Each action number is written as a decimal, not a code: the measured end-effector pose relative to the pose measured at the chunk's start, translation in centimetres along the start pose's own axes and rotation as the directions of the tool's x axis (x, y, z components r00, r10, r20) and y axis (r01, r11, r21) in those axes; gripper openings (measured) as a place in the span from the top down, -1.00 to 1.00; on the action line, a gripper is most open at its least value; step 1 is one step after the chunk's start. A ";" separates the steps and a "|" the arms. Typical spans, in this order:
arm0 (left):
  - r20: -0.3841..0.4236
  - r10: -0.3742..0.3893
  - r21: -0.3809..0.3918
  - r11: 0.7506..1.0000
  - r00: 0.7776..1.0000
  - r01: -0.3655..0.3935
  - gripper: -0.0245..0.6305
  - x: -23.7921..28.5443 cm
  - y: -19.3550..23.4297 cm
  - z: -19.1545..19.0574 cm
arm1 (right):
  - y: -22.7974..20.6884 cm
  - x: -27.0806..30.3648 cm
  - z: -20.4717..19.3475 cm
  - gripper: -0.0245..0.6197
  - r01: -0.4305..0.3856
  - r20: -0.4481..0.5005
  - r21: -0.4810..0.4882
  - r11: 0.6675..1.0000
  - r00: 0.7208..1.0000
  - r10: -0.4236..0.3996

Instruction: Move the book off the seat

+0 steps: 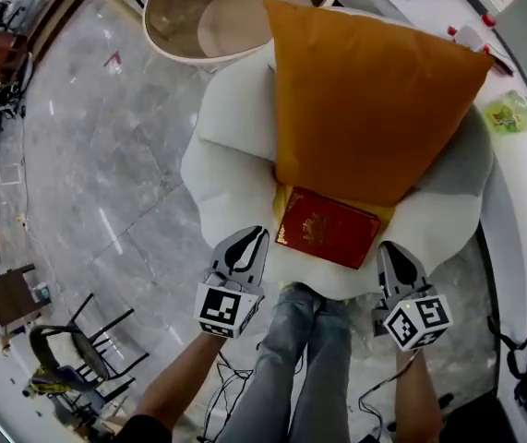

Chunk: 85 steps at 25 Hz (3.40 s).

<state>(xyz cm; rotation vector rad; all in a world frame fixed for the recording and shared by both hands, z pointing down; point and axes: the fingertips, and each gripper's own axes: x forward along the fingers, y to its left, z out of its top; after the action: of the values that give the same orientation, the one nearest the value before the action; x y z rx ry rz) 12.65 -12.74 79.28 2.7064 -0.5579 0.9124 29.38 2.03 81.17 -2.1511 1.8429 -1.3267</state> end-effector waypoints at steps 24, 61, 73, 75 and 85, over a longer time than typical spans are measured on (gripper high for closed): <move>-0.185 -0.097 -0.067 0.994 0.978 0.086 0.36 15.7 -0.7 -19.7 | -12.7 12.9 -21.0 0.00 -0.121 -0.283 0.404 0.907 0.926 0.249; -0.408 0.073 0.114 0.993 0.910 -0.029 -0.74 1.4 -3.4 -9.7 | 16.9 6.0 1.9 0.03 -0.627 -0.029 0.421 0.655 0.713 0.701; -0.543 0.162 -0.087 0.965 0.824 -0.248 -0.58 -2.7 7.1 -13.2 | 15.6 2.5 0.9 0.11 -0.598 -0.102 0.367 0.712 0.735 0.670; -0.555 0.113 -0.024 0.988 0.824 -0.151 -0.42 -1.4 7.0 -13.6 | 15.7 2.1 0.8 0.15 -0.603 -0.107 0.361 0.712 0.731 0.673; -0.572 -0.069 0.010 0.996 0.817 0.091 -0.29 1.2 2.3 -11.9 | 14.8 -0.8 0.9 0.25 -0.594 -0.177 0.284 0.753 0.739 0.650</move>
<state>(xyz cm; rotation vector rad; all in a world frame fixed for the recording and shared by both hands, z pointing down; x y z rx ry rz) 6.20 -11.22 89.54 2.2737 -0.2915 1.6317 18.05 -2.26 72.61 -1.1025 2.1151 -1.5710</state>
